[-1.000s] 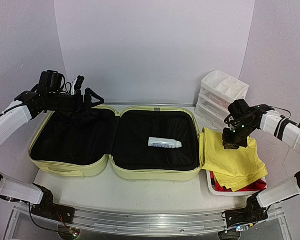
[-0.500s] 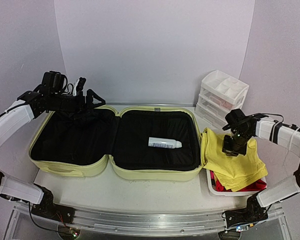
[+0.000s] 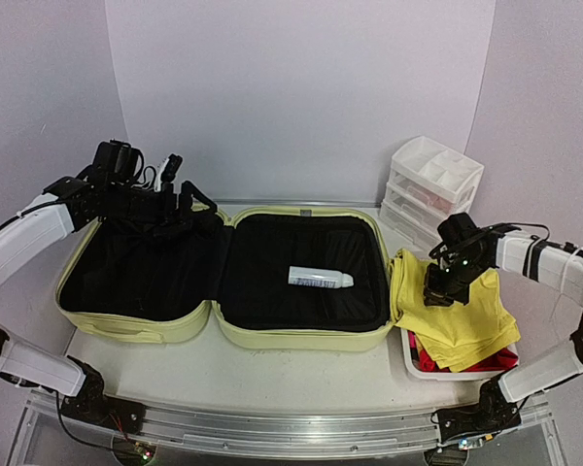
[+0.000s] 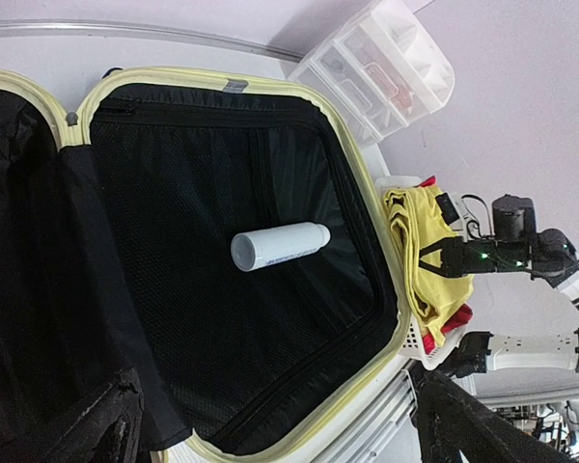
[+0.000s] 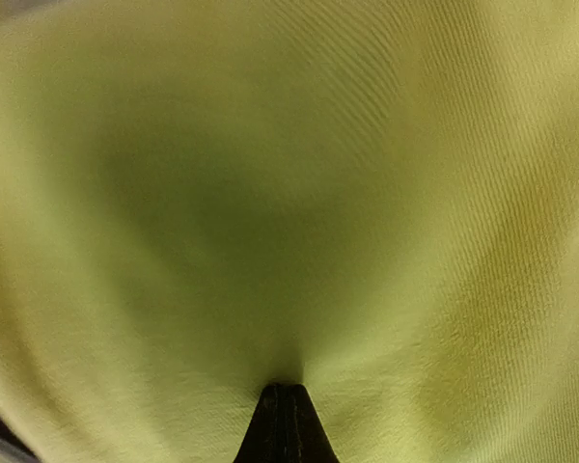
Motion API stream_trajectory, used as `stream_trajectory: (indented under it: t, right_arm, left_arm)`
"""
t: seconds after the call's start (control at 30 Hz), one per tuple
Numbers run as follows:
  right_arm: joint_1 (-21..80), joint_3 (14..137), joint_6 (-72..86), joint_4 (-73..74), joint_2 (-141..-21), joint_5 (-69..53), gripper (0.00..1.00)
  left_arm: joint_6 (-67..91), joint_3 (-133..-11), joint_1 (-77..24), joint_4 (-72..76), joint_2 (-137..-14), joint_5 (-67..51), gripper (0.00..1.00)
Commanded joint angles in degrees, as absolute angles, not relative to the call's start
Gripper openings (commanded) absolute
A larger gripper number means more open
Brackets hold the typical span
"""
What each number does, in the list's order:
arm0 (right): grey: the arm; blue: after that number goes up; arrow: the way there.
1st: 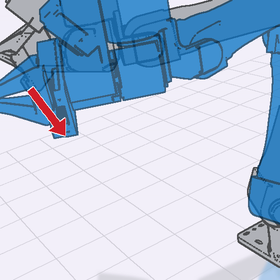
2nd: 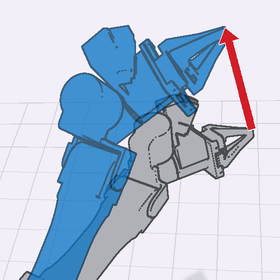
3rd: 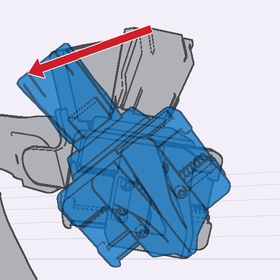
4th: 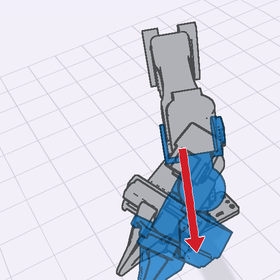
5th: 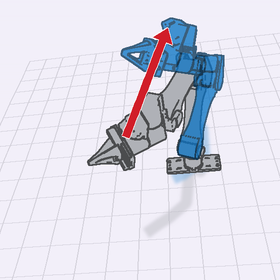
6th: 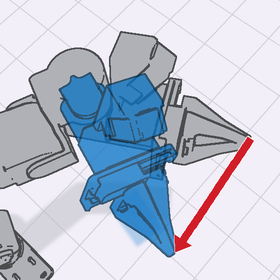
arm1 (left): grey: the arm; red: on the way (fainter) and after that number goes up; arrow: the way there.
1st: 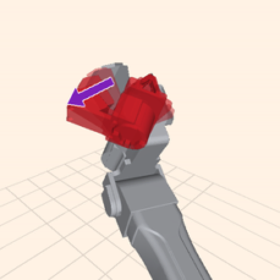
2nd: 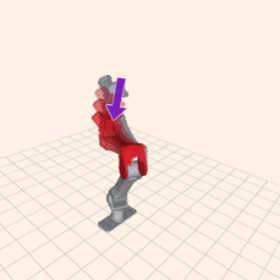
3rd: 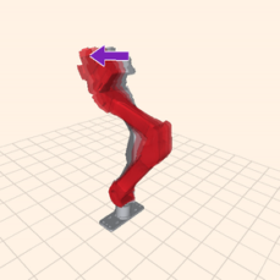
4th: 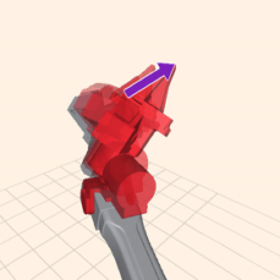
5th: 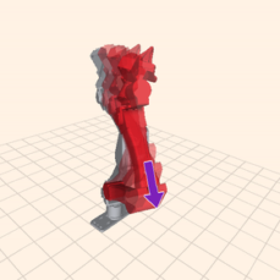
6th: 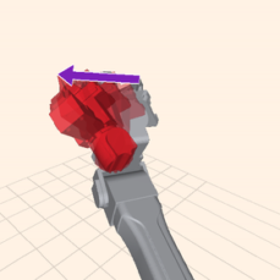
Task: Open, take out, and arrange the luggage
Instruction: Place the clothes in the bin, then pick up the makeup from the center of the board.
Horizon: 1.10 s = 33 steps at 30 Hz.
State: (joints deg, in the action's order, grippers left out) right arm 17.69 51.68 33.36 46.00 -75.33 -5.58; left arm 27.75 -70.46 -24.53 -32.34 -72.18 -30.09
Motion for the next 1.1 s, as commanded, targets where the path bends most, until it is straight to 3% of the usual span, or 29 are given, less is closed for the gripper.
stream_trajectory:
  t: [0.0,0.33,0.53,0.77,0.93,1.07]
  right_arm:
    - [17.6,47.5,36.4,44.1,-77.8,2.9,0.0]
    - [17.5,52.0,36.1,47.8,-65.3,8.0,0.0]
    - [16.6,49.3,39.9,52.8,-67.0,16.9,0.0]
    - [16.3,42.2,44.5,45.7,-72.0,11.0,0.0]
    - [16.3,46.8,40.2,47.7,-67.2,15.5,0.0]
    - [16.2,51.0,32.5,47.7,-63.8,11.7,0.05]
  left_arm:
    - [24.5,-70.8,-26.2,-30.0,-72.5,-29.1,1.0]
    - [21.6,-69.0,-28.2,-27.0,-73.2,-29.8,1.0]
    - [21.4,-68.0,-28.7,-24.4,-73.9,-30.8,1.0]
    - [21.4,-66.6,-31.0,-22.6,-76.3,-29.9,1.0]
    - [20.9,-65.9,-33.4,-22.1,-77.4,-27.8,0.99]
    - [20.8,-65.3,-34.4,-22.2,-77.6,-25.7,1.0]
